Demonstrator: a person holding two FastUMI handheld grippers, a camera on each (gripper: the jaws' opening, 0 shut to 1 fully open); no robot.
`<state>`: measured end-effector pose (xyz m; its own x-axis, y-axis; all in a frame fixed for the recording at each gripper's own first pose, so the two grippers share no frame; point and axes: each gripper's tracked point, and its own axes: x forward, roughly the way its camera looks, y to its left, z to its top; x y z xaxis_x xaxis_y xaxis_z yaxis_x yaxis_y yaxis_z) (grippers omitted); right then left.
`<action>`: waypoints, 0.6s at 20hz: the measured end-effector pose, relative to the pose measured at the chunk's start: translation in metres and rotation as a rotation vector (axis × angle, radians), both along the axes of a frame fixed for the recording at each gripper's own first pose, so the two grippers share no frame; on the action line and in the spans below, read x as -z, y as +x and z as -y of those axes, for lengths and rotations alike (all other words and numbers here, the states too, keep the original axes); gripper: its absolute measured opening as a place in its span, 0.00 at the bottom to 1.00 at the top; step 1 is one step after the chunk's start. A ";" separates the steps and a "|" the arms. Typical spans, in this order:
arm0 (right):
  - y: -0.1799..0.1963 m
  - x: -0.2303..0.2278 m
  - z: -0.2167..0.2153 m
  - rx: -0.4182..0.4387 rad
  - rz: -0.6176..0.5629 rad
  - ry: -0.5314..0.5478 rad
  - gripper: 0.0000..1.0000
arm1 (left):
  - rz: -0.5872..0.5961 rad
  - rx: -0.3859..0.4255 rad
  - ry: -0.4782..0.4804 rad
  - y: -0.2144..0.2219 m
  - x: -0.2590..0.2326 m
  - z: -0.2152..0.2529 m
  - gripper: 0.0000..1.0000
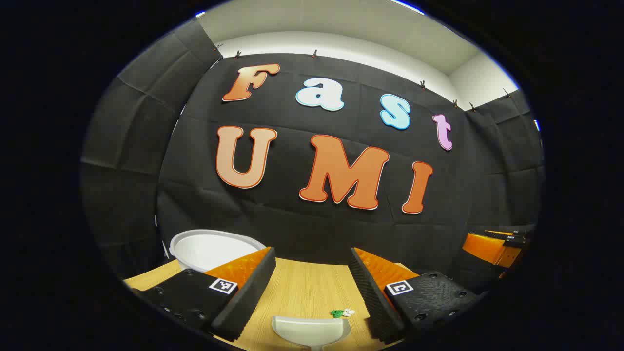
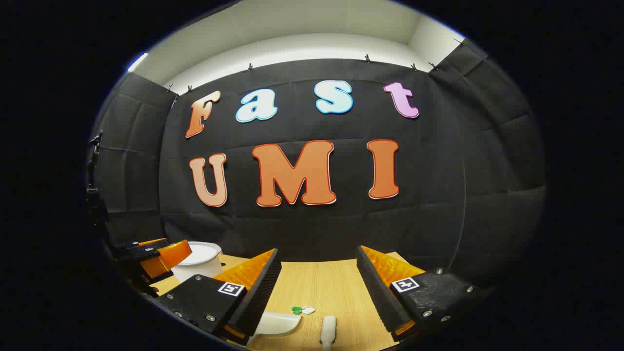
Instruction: Pick up the small broom and dustpan from the desktop, sweep the trash into the dustpan with the broom, and then empty the trash into the garbage bin.
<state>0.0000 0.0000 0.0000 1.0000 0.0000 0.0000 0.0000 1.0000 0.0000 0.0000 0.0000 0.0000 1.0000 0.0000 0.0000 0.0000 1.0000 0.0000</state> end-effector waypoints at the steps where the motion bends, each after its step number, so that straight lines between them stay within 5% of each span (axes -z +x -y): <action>1: 0.000 0.002 -0.001 -0.005 -0.007 0.006 0.85 | 0.001 -0.006 0.003 0.000 -0.002 -0.001 0.95; 2: -0.001 0.002 -0.003 -0.014 -0.011 0.017 0.94 | 0.006 -0.009 0.005 -0.001 -0.003 -0.003 0.95; 12: -0.009 0.002 0.007 -0.005 -0.015 0.039 0.93 | -0.007 0.010 0.017 -0.003 0.002 0.007 0.94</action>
